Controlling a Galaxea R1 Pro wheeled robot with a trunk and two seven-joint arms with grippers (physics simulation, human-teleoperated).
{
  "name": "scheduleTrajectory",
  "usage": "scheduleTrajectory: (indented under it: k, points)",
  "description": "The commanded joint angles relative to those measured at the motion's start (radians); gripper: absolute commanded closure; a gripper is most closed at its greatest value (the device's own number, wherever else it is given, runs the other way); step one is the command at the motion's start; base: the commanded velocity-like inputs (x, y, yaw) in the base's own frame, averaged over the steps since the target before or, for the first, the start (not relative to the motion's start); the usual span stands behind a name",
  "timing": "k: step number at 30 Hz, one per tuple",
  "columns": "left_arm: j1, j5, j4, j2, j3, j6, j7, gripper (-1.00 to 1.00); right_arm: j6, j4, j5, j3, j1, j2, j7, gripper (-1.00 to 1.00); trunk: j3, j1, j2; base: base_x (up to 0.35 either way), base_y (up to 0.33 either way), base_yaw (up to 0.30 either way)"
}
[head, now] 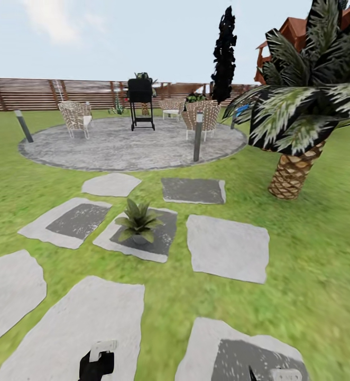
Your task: Pick up the pesticide atomizer in the garden and spray insectifuge to fully cover both potted plants in the garden.
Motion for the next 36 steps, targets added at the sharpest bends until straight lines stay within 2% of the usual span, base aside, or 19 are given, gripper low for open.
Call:
scheduleTrajectory:
  k: [1,24,36]
  points:
    - [-0.001,0.005,0.001,0.0,0.002,-0.004,-0.001,1.0,-0.003,0.001,0.001,-0.002,0.0,0.0,0.0,-1.0,-0.001,0.0,0.0,0.279,-0.167,0.275]
    - [-0.001,0.005,0.001,0.0,0.002,-0.004,-0.001,1.0,-0.003,0.001,0.001,-0.002,0.0,0.0,0.0,-1.0,-0.001,0.0,0.0,0.278,-0.167,0.275]
    - [-0.001,0.006,0.001,0.0,0.002,-0.004,-0.001,1.0,-0.003,0.0,0.001,-0.002,0.001,0.0,0.002,-1.0,-0.001,0.0,0.0,0.21,-0.212,0.244]
